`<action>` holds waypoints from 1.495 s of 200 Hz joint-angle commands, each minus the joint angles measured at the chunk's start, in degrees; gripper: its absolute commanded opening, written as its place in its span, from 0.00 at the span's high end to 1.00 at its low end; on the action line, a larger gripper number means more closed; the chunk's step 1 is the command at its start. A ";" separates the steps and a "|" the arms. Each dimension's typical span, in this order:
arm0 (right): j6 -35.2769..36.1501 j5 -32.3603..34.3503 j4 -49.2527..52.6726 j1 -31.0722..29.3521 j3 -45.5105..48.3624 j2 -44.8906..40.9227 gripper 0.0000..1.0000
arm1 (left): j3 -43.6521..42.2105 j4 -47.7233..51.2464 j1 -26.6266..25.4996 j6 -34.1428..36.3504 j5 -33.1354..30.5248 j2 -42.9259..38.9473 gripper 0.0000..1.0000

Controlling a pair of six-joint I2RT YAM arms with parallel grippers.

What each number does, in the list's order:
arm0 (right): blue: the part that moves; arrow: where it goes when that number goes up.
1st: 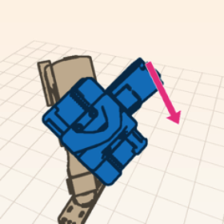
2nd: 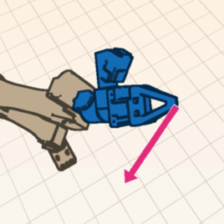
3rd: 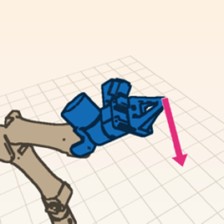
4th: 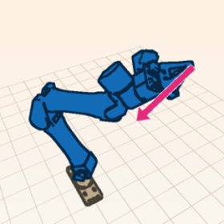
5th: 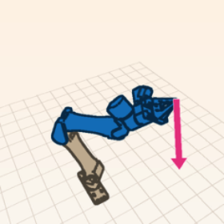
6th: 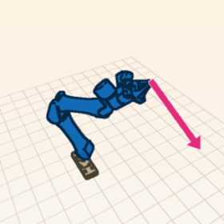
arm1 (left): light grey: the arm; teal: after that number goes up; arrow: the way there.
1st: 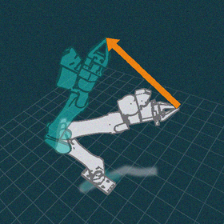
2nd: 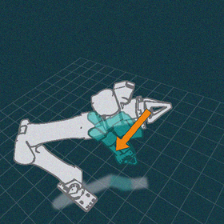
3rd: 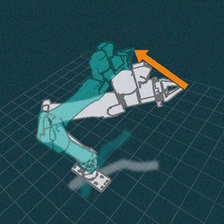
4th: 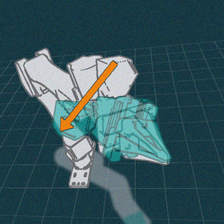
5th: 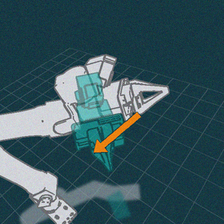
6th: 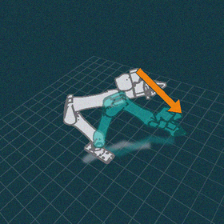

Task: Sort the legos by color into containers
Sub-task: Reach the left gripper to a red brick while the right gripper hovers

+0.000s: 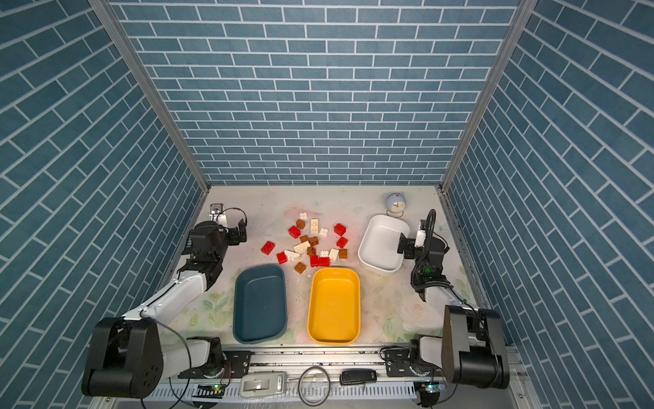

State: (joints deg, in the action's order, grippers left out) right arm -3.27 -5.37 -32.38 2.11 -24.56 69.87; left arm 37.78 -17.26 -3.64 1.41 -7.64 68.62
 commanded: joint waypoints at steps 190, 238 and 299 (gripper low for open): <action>3.73 -37.33 78.45 -11.17 -36.24 -6.89 0.01 | 33.99 60.64 -5.82 6.60 17.35 28.48 0.05; 2.03 -34.76 76.78 -16.81 -36.11 -4.97 0.01 | 36.82 56.92 -7.03 8.36 15.02 36.88 0.10; 0.23 -33.46 74.85 -20.64 -35.28 -3.42 0.01 | 38.68 53.02 -8.29 9.40 13.01 43.44 0.24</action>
State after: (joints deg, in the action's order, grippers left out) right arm -2.72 -39.64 42.57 -17.47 -59.77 65.91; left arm 74.72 37.52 -11.35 9.69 6.66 110.21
